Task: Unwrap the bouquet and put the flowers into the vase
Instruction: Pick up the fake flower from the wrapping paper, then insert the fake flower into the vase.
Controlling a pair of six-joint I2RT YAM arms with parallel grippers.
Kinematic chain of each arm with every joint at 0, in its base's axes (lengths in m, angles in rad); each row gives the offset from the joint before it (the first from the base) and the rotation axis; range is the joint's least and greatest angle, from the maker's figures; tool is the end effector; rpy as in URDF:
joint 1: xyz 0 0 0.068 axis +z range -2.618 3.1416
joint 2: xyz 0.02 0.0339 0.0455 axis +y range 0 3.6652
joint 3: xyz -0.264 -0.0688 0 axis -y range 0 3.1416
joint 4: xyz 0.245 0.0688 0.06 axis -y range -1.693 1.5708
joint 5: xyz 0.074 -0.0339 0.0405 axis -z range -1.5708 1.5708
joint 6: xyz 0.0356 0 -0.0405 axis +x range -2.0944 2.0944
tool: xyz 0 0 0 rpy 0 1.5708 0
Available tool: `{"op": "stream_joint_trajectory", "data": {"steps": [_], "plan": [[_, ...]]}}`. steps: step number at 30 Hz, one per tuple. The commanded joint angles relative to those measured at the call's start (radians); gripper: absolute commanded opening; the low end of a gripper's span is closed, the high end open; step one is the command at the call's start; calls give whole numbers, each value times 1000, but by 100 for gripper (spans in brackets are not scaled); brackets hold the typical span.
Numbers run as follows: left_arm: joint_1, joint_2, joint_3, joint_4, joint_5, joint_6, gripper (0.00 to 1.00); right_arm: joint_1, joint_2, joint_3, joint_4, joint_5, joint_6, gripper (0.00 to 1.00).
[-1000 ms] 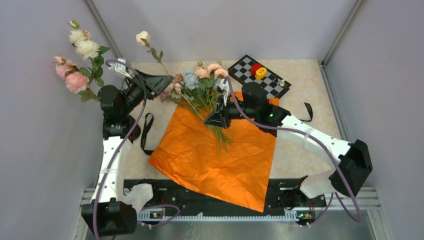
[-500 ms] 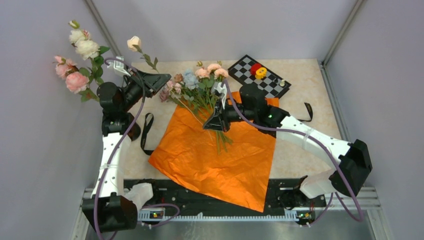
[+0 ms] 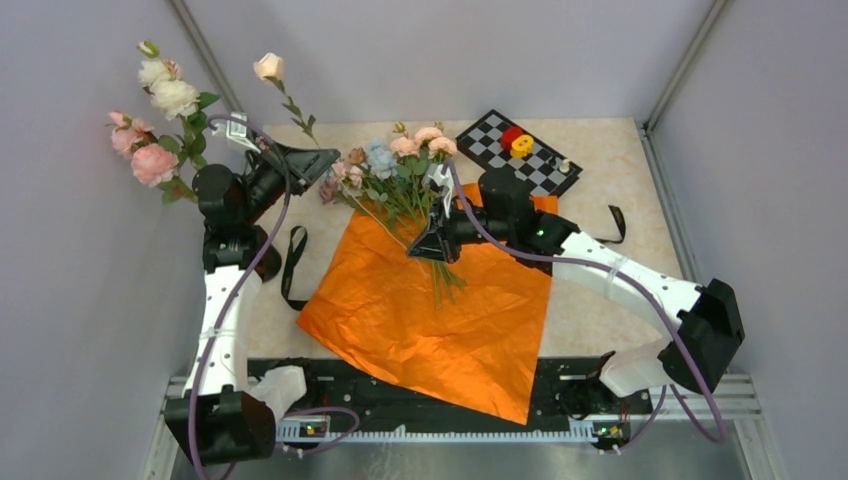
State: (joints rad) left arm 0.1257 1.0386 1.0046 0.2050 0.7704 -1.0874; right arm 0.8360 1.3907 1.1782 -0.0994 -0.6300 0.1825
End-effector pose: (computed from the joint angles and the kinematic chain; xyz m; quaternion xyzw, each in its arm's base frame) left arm 0.2323 0.0044 0.4096 -0.1041 0.6543 -0.5425 0.5165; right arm 0.2008 0.2535 0.3487 -0.4194 0.6694 0.4915 0.3666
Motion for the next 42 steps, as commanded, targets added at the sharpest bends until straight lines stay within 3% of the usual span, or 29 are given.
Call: {"op": "stream_joint_trajectory", "data": {"steps": [1, 5, 13, 19, 31, 42], "plan": [[8, -25, 46, -12, 7, 68, 0, 16, -24, 40, 16, 42, -25, 10], [8, -50, 69, -104, -27, 212, 0, 15, -39, 56, -26, 126, -29, 23], [7, -126, 205, -506, -194, 727, 0, 16, -103, 24, -95, 393, -18, 53], [8, -137, 345, -681, -430, 958, 0, -11, -124, -4, -156, 543, 1, 67], [16, -115, 511, -657, -821, 1161, 0, -275, -220, -191, -39, 458, 19, 77], [47, -36, 582, -518, -909, 1239, 0, -325, -228, -236, 16, 381, 32, 77]]}}
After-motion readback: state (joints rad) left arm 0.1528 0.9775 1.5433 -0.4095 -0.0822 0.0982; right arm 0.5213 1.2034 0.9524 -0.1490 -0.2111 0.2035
